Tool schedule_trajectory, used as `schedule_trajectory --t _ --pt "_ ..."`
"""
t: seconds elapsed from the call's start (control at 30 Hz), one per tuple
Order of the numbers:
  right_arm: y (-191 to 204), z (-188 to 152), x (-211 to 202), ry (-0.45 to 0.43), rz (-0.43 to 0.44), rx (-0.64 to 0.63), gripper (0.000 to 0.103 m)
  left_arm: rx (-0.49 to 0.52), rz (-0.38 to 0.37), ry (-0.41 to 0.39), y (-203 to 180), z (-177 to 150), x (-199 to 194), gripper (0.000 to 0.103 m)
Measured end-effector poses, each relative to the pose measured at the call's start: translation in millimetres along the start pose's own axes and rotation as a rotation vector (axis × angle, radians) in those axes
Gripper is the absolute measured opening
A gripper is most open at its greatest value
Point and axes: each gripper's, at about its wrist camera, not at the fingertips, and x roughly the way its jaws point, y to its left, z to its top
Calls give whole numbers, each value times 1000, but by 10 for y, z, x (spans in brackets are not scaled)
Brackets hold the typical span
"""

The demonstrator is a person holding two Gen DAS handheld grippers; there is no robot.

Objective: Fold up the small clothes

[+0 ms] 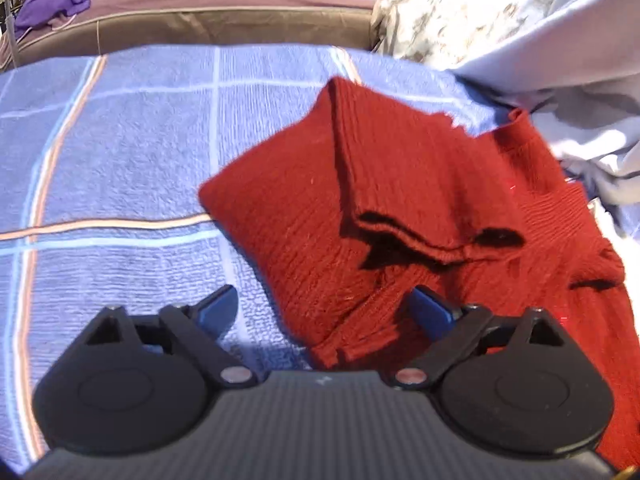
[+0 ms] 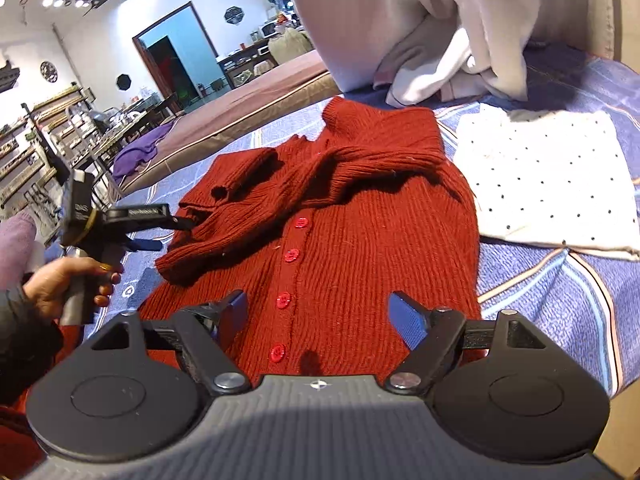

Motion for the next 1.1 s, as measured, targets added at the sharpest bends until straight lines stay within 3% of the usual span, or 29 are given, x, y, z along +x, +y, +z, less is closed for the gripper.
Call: schedule_trajectory --t 0.07,0.1,0.3,0.47,0.57,0.6,0.63,0.67,0.7,0.77,0.87,1.0,1.1 --pt "-61 6 36 3 -16 17 103 -36 18 -17 -28 -17 100 90" --pt "-87 19 60 5 -24 18 103 -45 26 -40 -58 -19 101 84" --pt "-275 261 316 -36 -64 -4 103 -80 -14 -113 -169 64 80 26" --pt "-432 648 767 -178 -118 -219 103 -157 -54 -106 30 119 55 17" --pt "-464 852 1328 -55 -250 -424 103 -205 -57 -126 170 147 8 16" --pt "-464 891 1489 -2 -249 -463 103 -228 -60 -129 234 167 -1 15" --pt "-470 919 1569 25 -210 -456 86 -244 -53 -137 278 185 -18 15" --pt "-473 953 1607 18 -189 -418 59 -246 -44 -152 310 213 -47 15" --pt "-460 988 1617 3 -184 -387 25 -241 -36 -169 339 247 -87 15" --pt "-367 1055 1578 -40 -131 -338 20 -269 -35 -193 435 317 -177 15" --pt "-162 1178 1414 -111 16 -247 17 -349 -28 -263 663 420 -403 14" --pt "179 1428 1106 -231 128 -214 15 -382 65 -388 1005 519 -822 12" --pt "241 1568 956 -276 179 -156 15 -467 120 -410 1410 492 -1067 12"
